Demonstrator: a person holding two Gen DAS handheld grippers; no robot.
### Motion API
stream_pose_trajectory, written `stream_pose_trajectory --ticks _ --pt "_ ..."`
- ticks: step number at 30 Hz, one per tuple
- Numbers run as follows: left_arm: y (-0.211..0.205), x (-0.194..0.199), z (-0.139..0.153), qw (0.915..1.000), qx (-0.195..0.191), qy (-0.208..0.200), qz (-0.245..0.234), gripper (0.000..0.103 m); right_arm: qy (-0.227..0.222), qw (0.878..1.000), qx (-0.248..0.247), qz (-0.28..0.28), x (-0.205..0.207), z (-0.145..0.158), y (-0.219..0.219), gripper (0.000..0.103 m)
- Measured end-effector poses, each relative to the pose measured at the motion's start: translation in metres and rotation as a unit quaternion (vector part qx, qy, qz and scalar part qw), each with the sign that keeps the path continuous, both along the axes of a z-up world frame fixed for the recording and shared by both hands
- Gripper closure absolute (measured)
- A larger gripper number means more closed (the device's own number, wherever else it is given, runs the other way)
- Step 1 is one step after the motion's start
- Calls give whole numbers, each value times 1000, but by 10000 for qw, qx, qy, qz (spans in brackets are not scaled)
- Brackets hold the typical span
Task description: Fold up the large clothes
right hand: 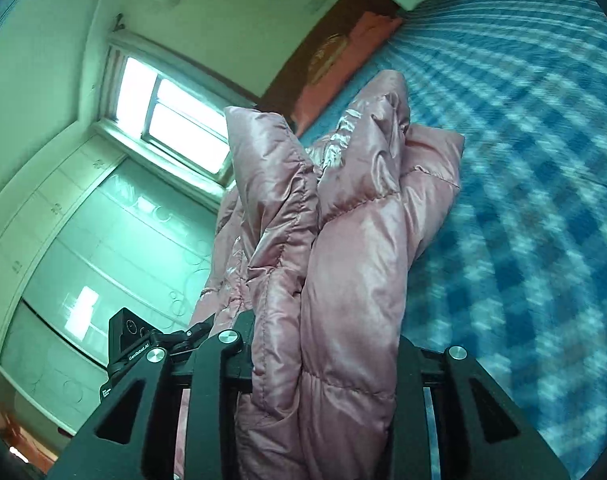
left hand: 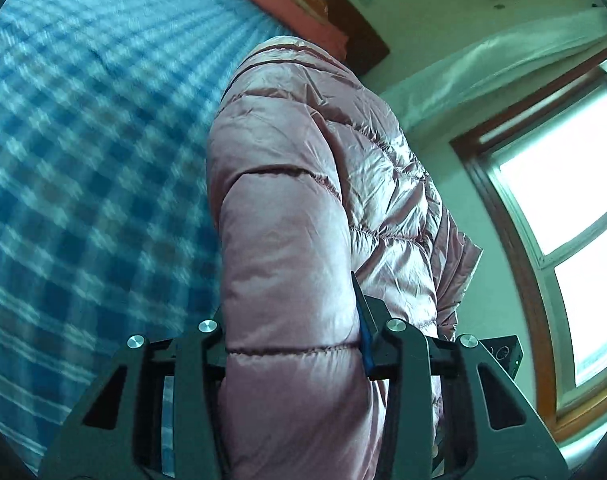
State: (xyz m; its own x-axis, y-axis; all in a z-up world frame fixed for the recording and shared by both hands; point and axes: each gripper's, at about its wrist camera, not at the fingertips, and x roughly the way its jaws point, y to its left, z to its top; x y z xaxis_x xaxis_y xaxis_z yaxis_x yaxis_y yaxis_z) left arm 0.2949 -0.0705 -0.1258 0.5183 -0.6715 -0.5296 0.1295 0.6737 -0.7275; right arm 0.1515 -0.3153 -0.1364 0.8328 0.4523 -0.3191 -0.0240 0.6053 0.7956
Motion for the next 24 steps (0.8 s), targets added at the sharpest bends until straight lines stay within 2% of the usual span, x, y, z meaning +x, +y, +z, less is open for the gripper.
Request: stream_pose_trajectory --ticks 4,7,9,11,13,16,18,21,23,24 --pt "39 16 5 9993 102 -61 365 63 16 9995 123 306 49 -5 31 74" --pt "63 28 -3 9982 137 61 581 63 232 9982 177 515 81 -21 54 74" --pt "78 33 -17 9971 133 255 703 63 418 9972 171 601 91 -34 64 74" --pt "90 37 -36 9956 -58 505 786 63 557 9965 175 593 95 -46 70 74" --pt "93 38 -45 9955 -151 530 766 62 580 9963 258 577 95 -51 70 74" --pt "91 40 -46 9962 -145 500 695 56 675 9959 40 595 95 -44 71 74" --pt "93 43 -47 9960 -262 572 635 52 793 9948 -67 633 98 -33 73 68" --pt "113 43 -46 9949 -423 652 644 43 970 9924 -450 616 103 -17 76 54" --pt "125 43 -45 9948 -454 571 712 34 972 9919 -569 586 108 -8 73 39" --pt "127 46 -43 9948 -436 552 741 33 969 9917 -608 580 111 -4 72 38"
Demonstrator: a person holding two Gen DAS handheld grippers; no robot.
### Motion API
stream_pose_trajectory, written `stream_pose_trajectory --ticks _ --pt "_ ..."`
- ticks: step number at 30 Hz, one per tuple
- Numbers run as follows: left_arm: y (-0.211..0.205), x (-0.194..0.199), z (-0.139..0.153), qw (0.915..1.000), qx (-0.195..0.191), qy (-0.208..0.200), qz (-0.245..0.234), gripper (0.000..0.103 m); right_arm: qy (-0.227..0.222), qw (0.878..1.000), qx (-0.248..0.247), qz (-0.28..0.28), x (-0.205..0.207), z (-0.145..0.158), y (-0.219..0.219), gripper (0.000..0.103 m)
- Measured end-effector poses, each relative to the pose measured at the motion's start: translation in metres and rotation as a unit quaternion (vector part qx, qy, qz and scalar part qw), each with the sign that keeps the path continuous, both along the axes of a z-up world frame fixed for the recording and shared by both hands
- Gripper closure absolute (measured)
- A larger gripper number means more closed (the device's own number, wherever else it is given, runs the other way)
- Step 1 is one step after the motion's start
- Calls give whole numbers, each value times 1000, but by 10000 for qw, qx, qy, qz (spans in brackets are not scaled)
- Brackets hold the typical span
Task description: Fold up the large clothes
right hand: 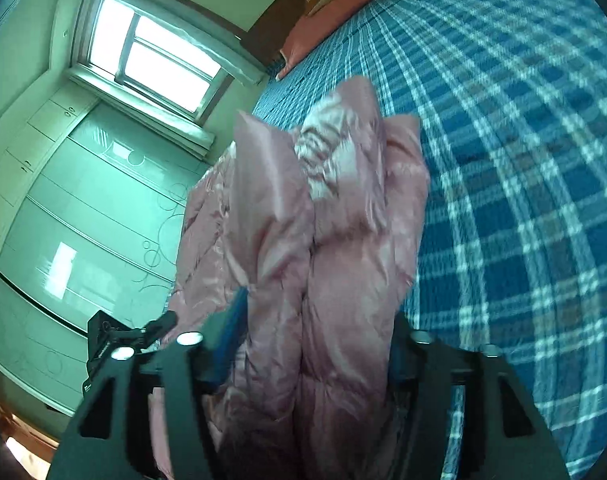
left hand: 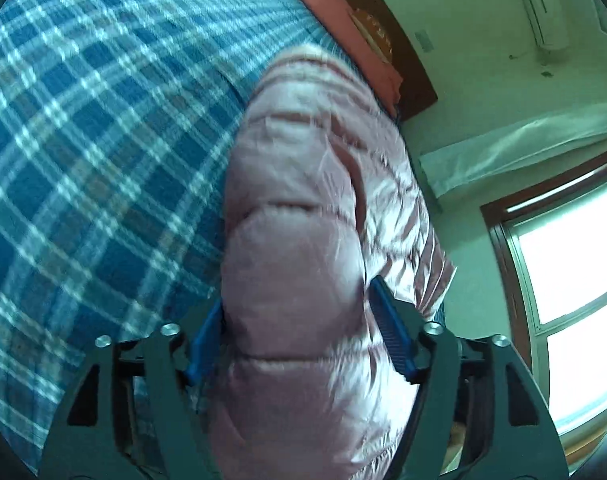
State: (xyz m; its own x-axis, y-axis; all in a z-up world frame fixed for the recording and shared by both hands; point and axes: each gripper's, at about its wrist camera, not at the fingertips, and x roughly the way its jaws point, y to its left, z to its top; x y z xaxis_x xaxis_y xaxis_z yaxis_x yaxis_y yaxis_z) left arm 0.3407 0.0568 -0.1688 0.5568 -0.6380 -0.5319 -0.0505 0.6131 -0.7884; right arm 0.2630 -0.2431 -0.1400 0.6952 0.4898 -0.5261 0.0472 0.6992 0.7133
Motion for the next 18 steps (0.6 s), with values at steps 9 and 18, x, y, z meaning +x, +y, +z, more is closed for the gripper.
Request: stream_pose_trajectory --ticks 9,18 --pt "2 45 -10 9994 -91 337 -23 33 247 9976 603 -225 54 -7 -23 34" --pt "-22 66 -13 9981 532 195 -241 52 158 9919 1141 -533 36 -41 -31 82"
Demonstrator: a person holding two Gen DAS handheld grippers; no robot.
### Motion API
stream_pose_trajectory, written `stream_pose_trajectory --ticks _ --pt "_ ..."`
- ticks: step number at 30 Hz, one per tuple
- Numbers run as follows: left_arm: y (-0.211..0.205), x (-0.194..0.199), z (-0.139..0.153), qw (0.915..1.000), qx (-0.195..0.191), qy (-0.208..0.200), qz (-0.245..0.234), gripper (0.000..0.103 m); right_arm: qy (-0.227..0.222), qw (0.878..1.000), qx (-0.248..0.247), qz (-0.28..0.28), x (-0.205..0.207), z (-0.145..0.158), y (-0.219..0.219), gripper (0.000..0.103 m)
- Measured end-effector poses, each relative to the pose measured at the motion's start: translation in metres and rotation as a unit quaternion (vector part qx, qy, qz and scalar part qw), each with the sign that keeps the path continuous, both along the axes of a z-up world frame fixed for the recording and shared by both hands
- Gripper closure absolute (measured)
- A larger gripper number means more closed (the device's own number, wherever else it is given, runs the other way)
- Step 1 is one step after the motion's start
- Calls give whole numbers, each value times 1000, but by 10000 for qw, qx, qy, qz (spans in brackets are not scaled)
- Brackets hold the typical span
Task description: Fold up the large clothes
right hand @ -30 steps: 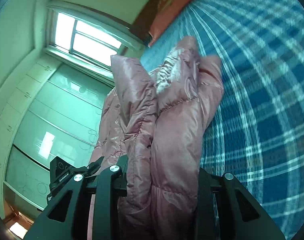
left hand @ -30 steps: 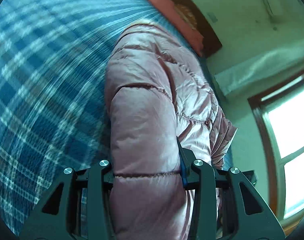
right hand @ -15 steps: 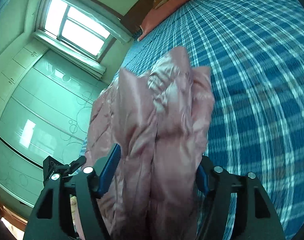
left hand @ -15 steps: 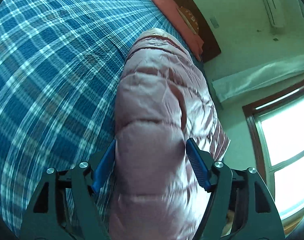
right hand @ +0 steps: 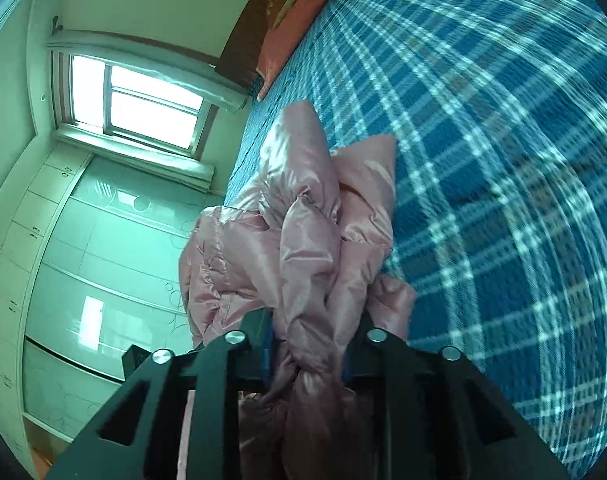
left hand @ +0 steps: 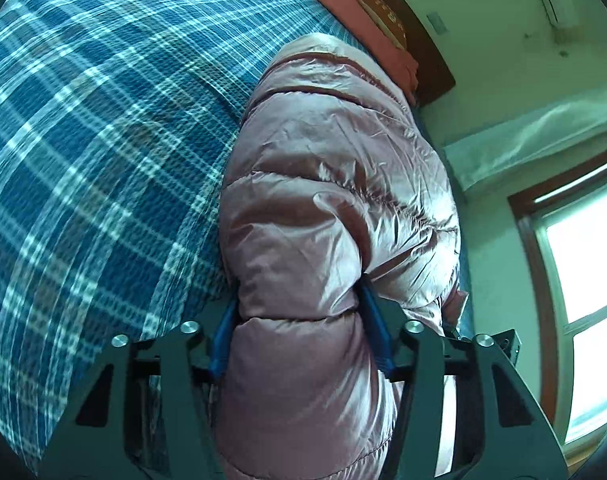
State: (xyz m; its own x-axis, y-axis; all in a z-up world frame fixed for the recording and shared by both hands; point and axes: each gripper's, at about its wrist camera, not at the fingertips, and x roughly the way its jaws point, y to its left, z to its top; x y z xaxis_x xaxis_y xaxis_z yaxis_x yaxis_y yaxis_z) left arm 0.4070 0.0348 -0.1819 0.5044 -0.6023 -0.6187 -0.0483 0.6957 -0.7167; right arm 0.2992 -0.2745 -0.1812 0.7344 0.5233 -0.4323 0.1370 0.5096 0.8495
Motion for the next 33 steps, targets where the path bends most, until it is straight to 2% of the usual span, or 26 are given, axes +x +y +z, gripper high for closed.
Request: stream_pose_trajectory --ticks 5,9,12,14,18,23,27,29,31,33 --pt "-3 6 -4 9999 112 -2 -110 54 4 9996 210 -166 -10 -16 2 82" --pt "-3 1 4 9996 210 -70 -149 52 36 9999 57 -142 -12 -8 3 77" --pt "-1 -8 12 9996 254 -46 -107 44 95 9998 -123 -146 -22 4 6 60" --pt "2 -23 15 9997 236 -44 -95 39 91 9998 -131 -105 -34 9 7 44" --pt "13 -61 18 10000 -7 -25 35 33 119 9997 -224 69 -69 20 14 39" --pt "14 -104 12 9994 -301 81 123 25 213 9994 -236 129 -106 15 26 34" --pt "9 -117 8 9992 -406 22 52 25 139 9998 -134 60 -119 15 32 34" --pt "9 -119 11 9991 -428 2 43 33 117 9998 6 129 -125 16 37 33" --pt "9 -119 13 9988 -492 22 37 35 36 9996 215 171 -134 19 42 30" --pt "9 -120 14 9990 -440 31 44 38 25 9997 139 222 -135 22 49 28"
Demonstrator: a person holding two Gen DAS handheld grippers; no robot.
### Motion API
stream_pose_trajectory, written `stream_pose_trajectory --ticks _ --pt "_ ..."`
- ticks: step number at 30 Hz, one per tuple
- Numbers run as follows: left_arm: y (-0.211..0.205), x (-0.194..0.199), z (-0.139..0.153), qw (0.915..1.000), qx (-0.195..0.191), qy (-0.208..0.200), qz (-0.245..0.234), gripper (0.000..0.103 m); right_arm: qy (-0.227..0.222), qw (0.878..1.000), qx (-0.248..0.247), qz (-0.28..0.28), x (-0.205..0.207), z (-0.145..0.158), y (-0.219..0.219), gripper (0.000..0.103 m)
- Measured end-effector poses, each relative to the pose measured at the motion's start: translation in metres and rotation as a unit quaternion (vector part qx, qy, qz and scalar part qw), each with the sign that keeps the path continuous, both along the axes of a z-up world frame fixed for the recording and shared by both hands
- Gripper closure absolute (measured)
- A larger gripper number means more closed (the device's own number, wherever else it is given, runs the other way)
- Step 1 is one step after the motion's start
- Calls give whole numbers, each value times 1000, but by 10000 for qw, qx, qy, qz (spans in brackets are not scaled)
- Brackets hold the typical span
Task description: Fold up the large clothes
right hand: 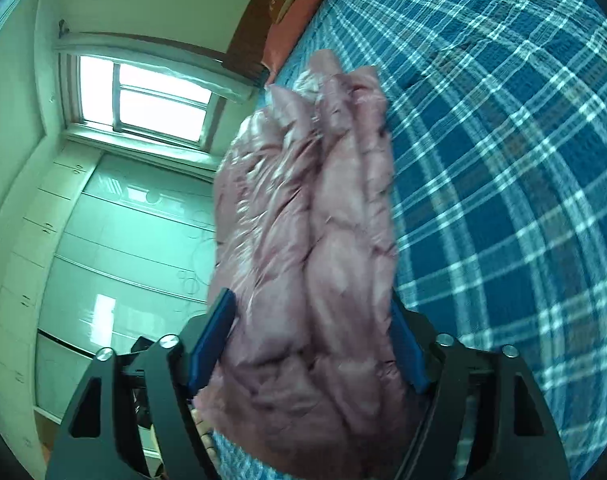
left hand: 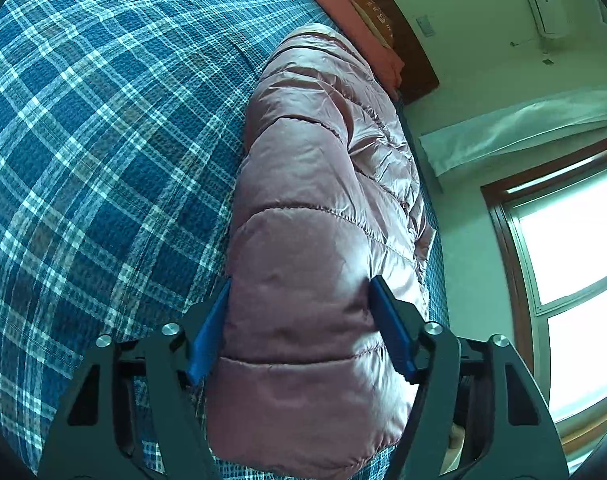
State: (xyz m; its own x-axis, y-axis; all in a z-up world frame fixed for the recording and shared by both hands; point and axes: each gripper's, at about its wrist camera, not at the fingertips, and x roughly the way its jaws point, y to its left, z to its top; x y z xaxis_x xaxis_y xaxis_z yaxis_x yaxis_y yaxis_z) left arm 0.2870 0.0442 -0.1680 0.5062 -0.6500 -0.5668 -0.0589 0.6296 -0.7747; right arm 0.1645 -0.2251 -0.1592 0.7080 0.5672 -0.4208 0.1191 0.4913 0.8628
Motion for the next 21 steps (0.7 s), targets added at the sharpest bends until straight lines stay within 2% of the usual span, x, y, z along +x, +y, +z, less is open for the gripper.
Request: stream_pose_trajectory --ticks 2,3,5,8,15,21 --pt "0 4 -3 10000 67 28 2 42 93 9998 -201 -8 1 -2 6 31" --pt "0 4 -4 9999 123 26 12 43 178 9997 -167 -15 -1 -7 7 36" --pt "-1 2 -4 9998 178 -5 14 50 237 9997 42 -38 -2 -16 6 56" --pt "-5 2 -2 9993 375 -72 -51 58 238 9996 124 -20 -2 -23 6 68" --pt "-8 1 0 9983 565 -149 -22 58 205 9995 235 -34 -9 -28 1 68" --pt "-8 -7 8 9967 778 -216 104 47 181 9994 272 -130 -15 -30 -11 57"
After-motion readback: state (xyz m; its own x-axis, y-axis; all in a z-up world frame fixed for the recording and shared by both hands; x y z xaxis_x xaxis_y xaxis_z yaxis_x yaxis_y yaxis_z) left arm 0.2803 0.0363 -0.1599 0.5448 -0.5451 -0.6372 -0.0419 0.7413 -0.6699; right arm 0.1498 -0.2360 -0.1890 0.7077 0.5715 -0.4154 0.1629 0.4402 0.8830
